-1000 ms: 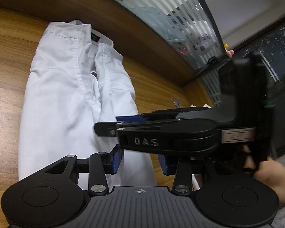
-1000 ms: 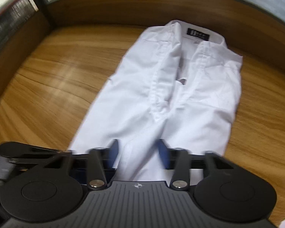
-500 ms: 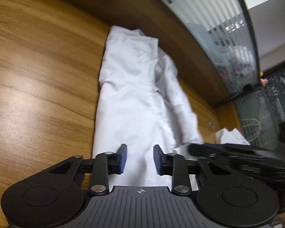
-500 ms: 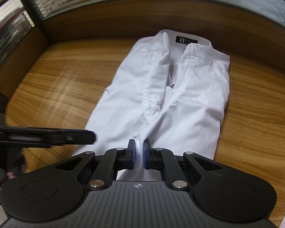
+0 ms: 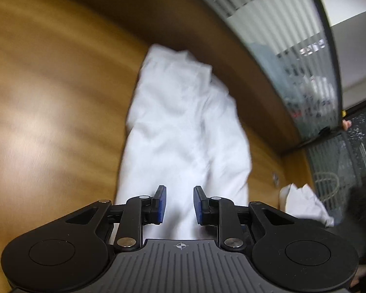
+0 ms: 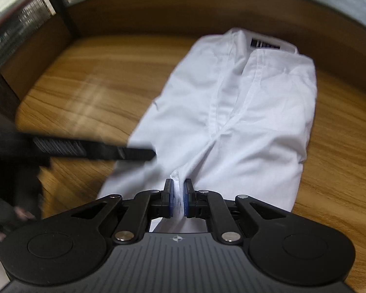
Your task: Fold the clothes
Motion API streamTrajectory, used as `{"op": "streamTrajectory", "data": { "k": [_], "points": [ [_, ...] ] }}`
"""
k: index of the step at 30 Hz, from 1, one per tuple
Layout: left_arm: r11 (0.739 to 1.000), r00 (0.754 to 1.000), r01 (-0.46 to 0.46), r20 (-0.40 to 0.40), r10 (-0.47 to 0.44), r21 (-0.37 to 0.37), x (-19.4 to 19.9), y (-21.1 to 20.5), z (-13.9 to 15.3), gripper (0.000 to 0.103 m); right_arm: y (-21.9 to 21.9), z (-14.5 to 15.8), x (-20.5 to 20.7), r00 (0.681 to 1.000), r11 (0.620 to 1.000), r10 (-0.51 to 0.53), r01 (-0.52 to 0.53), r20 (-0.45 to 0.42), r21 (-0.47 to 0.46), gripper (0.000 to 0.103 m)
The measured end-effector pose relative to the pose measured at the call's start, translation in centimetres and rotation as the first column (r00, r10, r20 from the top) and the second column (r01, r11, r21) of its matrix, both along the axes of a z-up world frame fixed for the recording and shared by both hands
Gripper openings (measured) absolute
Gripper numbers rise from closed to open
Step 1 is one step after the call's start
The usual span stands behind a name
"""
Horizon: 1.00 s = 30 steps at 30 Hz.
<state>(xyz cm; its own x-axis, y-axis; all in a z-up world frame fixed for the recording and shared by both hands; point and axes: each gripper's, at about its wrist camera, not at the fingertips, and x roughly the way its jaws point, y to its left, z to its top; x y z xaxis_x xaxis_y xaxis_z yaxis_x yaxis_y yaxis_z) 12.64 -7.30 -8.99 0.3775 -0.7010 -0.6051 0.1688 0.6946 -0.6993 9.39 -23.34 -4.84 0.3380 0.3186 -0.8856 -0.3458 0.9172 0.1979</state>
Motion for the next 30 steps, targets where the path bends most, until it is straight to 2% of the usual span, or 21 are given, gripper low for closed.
{"op": "streamTrajectory", "data": {
  "k": [5, 7, 11, 16, 18, 23, 27, 29, 30],
  "points": [
    [0.998, 0.997, 0.066, 0.04, -0.065, -0.02, 3.3, -3.4, 2.0, 0.025, 0.2, -1.1, -0.2, 0.999, 0.999, 0.032, -0.032, -0.004, -0.009, 0.014],
    [0.992, 0.991, 0.122, 0.052, -0.12, -0.021, 4.3, -5.5, 2.5, 0.026, 0.0, -1.0, -0.4, 0.999, 0.999, 0.039, -0.039, 0.0, 0.005, 0.025],
    [0.972, 0.971, 0.234, 0.057, -0.234, 0.003, 5.6, -9.9, 2.4, 0.026, -1.1, -0.2, -1.1, 0.999, 0.998, 0.052, -0.052, 0.008, 0.043, 0.035],
    [0.95, 0.953, 0.301, 0.014, -0.303, 0.086, 6.4, -12.7, 0.6, 0.026, -2.4, 0.7, -1.9, 0.998, 0.994, 0.067, -0.069, 0.019, 0.09, 0.034],
    [0.951, 0.957, 0.291, -0.009, -0.292, 0.106, 6.7, -12.7, -0.2, 0.024, -2.9, 1.1, -2.3, 0.997, 0.991, 0.073, -0.076, 0.024, 0.109, 0.034],
    [0.96, 0.964, 0.264, -0.053, -0.259, 0.093, 7.3, -12.3, -1.4, 0.02, -6.3, 3.0, -2.1, 0.998, 0.989, 0.015, -0.025, 0.066, 0.143, 0.035],
    [0.966, 0.968, 0.246, -0.068, -0.241, 0.08, 7.4, -12.2, -1.8, 0.019, -9.0, 3.4, 0.5, 0.989, 0.992, -0.069, 0.055, 0.133, 0.112, 0.034],
    [0.968, 0.969, 0.24, -0.076, -0.234, 0.074, 7.5, -12.1, -2.0, 0.018, -10.1, 3.0, 2.7, 0.982, 0.989, -0.12, 0.106, 0.145, 0.103, 0.029],
    [0.969, 0.97, 0.237, -0.08, -0.231, 0.071, 7.5, -12.1, -2.0, 0.018, -10.4, 2.6, 3.6, 0.98, 0.989, -0.129, 0.115, 0.149, 0.097, 0.023]
  ]
}}
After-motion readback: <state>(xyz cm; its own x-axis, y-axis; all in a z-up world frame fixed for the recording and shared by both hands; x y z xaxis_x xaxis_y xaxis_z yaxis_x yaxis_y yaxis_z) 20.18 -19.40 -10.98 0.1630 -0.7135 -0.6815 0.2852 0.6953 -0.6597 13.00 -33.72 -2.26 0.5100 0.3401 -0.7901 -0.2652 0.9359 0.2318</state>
